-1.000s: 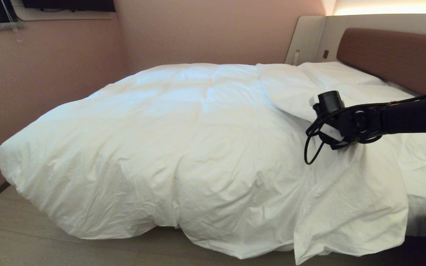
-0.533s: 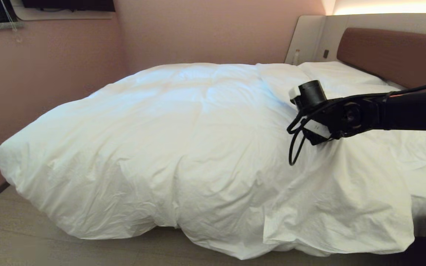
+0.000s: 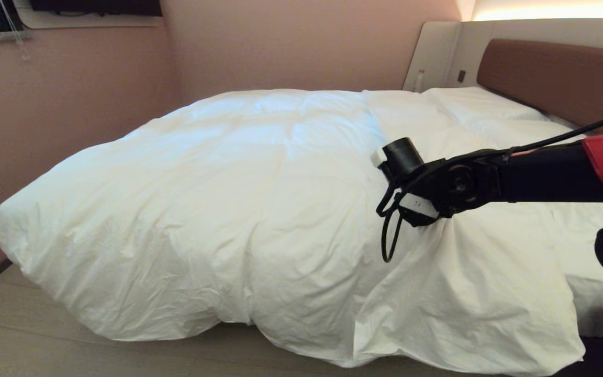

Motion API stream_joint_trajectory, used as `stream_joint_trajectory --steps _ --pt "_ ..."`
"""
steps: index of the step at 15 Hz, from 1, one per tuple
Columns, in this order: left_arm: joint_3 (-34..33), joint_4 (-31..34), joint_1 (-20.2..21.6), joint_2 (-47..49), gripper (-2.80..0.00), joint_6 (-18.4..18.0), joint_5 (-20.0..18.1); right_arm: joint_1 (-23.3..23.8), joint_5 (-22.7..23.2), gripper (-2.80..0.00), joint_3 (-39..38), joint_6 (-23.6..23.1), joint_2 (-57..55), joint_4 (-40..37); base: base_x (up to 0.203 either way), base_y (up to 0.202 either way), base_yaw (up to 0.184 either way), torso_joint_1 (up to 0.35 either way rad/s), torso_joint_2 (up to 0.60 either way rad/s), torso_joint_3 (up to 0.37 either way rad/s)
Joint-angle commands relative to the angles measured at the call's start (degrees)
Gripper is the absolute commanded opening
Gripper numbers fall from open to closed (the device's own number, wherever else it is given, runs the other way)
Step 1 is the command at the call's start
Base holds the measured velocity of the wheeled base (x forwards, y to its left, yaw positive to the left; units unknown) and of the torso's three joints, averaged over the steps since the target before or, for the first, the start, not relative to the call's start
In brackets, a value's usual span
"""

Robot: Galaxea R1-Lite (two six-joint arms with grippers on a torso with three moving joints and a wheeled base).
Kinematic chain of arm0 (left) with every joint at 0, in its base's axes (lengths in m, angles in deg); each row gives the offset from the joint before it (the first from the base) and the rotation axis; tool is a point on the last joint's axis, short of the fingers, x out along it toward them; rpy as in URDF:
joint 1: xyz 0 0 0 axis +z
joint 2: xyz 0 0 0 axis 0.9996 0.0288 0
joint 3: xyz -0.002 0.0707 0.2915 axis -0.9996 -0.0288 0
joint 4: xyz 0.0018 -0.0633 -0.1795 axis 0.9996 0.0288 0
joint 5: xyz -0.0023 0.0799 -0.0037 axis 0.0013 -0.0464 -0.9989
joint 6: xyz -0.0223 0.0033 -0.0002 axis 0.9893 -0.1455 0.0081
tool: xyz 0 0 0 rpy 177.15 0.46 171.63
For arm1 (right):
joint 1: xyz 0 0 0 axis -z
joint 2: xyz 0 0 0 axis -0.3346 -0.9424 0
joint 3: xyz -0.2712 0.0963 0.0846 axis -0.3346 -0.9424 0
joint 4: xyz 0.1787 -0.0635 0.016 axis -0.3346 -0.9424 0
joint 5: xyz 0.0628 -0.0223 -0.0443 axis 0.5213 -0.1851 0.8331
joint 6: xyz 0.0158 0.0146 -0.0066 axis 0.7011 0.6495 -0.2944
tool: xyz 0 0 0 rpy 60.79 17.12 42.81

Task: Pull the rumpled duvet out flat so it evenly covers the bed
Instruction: Flatten the corners of the folded blanket

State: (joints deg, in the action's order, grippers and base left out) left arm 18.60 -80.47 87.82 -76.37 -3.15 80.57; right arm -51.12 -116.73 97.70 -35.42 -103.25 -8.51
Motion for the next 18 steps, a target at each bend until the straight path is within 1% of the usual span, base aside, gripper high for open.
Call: stream_joint_trajectory --steps 1,3,4,5,8,9,11,12,13,14,16,18 --pt "0.01 0.04 0.00 0.00 -2.80 0.05 0.02 -0.41 3.39 -2.80 -0.35 3.53 -3.77 -2.97 0.000 0.000 0.000 0.000 0.00 0.000" --pt "0.01 0.04 0.00 0.00 -2.80 0.05 0.02 -0.42 8.75 -2.80 -0.42 7.80 -5.92 -6.57 0.000 0.000 0.000 0.000 0.00 0.000" --pt "0.01 0.04 0.00 0.00 -2.80 0.05 0.02 -0.39 10.33 -2.80 -0.42 9.37 -6.90 -7.84 0.000 0.000 0.000 0.000 0.00 0.000" --pt "0.01 0.04 0.00 0.00 -2.80 0.05 0.02 -0.30 10.67 -2.80 -0.35 10.27 -7.90 -8.61 0.000 0.000 0.000 0.000 0.00 0.000" --pt "0.01 0.04 0.00 0.00 -2.80 0.05 0.02 0.02 10.72 -2.80 -0.68 10.56 -8.98 -8.81 0.000 0.000 0.000 0.000 0.00 0.000" --pt "0.01 0.04 0.00 0.00 -2.80 0.05 0.02 0.10 10.80 0.00 -0.68 10.64 -9.22 -8.73 0.000 0.000 0.000 0.000 0.00 0.000" --pt "0.01 0.04 0.00 0.00 -2.80 0.05 0.02 0.17 11.26 0.00 -0.74 11.15 -8.47 -9.15 0.000 0.000 0.000 0.000 0.00 0.000" --pt "0.01 0.04 0.00 0.00 -2.80 0.05 0.02 -0.01 12.55 0.00 -0.99 11.25 -7.38 -9.69 0.000 0.000 0.000 0.000 0.00 0.000" --pt "0.01 0.04 0.01 0.00 -2.80 0.05 0.02 -0.53 16.14 0.00 -1.28 11.22 -5.03 -10.56 0.000 0.000 0.000 0.000 0.00 0.000" --pt "0.01 0.04 0.00 0.00 -2.80 0.05 0.02 -1.51 20.80 0.00 -1.42 11.20 -2.52 -12.21 0.000 0.000 0.000 0.000 0.00 0.000" --pt "0.01 0.04 0.00 0.00 -2.80 0.05 0.02 -2.85 26.15 0.00 -1.44 11.35 2.48 -14.96 0.000 0.000 0.000 0.000 0.00 0.000" --pt "0.01 0.04 0.00 0.00 -2.80 0.05 0.02 -3.18 31.61 0.00 -1.54 11.33 8.11 -15.80 0.000 0.000 0.000 0.000 0.00 0.000"
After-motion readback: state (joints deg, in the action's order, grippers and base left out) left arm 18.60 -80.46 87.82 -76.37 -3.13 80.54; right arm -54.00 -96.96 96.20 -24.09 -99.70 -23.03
